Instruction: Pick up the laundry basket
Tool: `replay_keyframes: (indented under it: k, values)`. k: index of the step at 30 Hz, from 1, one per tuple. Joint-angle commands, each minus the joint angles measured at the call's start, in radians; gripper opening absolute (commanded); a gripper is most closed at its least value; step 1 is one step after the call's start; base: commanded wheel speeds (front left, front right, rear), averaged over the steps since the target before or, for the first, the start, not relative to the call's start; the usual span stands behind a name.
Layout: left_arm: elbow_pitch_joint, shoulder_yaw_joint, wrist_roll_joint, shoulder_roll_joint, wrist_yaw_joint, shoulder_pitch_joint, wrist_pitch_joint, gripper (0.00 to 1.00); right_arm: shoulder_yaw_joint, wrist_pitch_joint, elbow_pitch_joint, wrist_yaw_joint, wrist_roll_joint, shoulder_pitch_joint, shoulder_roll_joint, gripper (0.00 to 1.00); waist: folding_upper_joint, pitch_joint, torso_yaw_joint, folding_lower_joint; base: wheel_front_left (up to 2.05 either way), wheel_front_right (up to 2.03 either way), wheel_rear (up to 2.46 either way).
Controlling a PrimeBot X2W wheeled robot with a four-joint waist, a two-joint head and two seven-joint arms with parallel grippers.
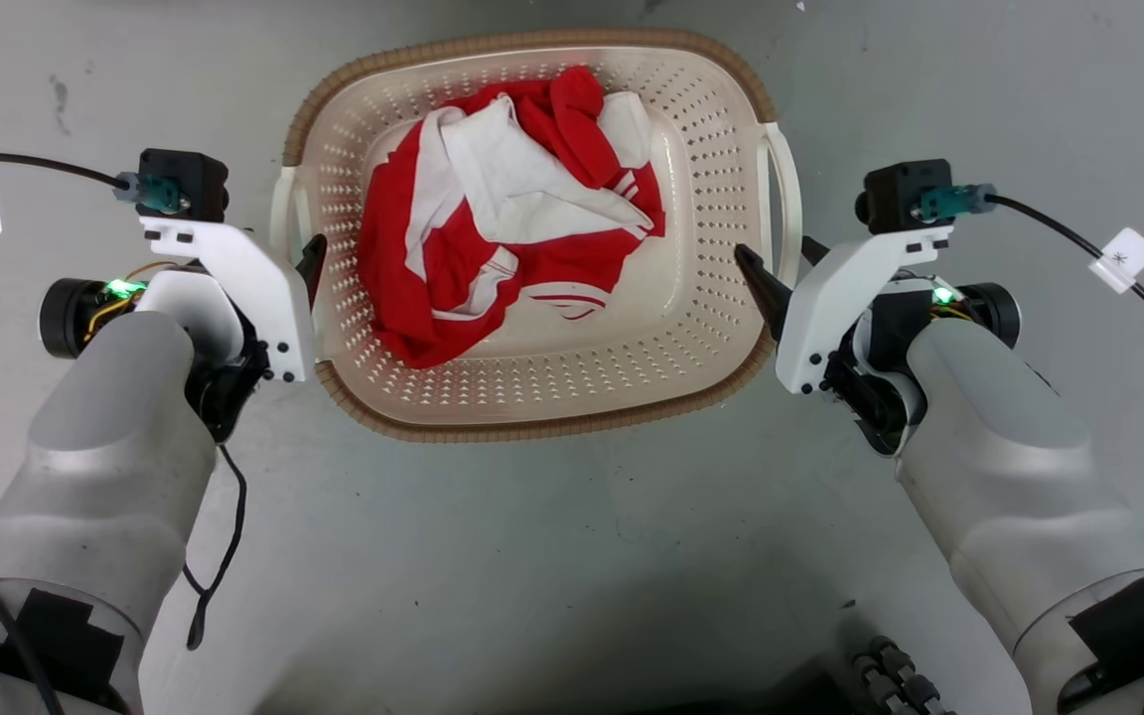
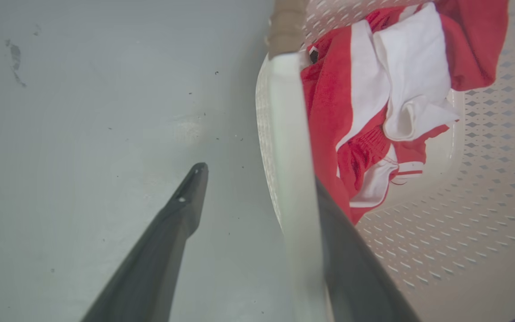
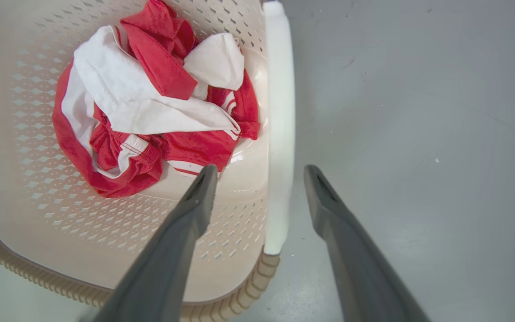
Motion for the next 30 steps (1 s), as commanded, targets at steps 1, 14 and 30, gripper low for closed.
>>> replay_keyframes:
  k: [1, 14, 30]
  values:
    - [0.0, -0.005, -0.004, 0.006, 0.001, -0.009, 0.004, 1.0, 0.005, -0.001, 0.004, 0.0, 0.01, -0.018, -0.001, 1.0, 0.0, 0.004, -0.004, -0.0001, 0.0, 0.0, 0.0]
    - [0.009, -0.088, -0.1, 0.03, 0.001, -0.042, 0.058, 0.0, 0.157, 0.023, 0.046, 0.0, 0.154, -0.084, 0.0, 0.0, 0.0, 0.039, -0.009, -0.0001, 0.0, 0.0, 0.0]
    - [0.001, -0.191, -0.23, -0.016, 0.0, -0.027, 0.099, 0.0, 0.284, 0.097, 0.082, 0.002, 0.285, -0.079, 0.005, 0.0, 0.0, -0.048, 0.007, -0.0001, 0.0, 0.0, 0.0]
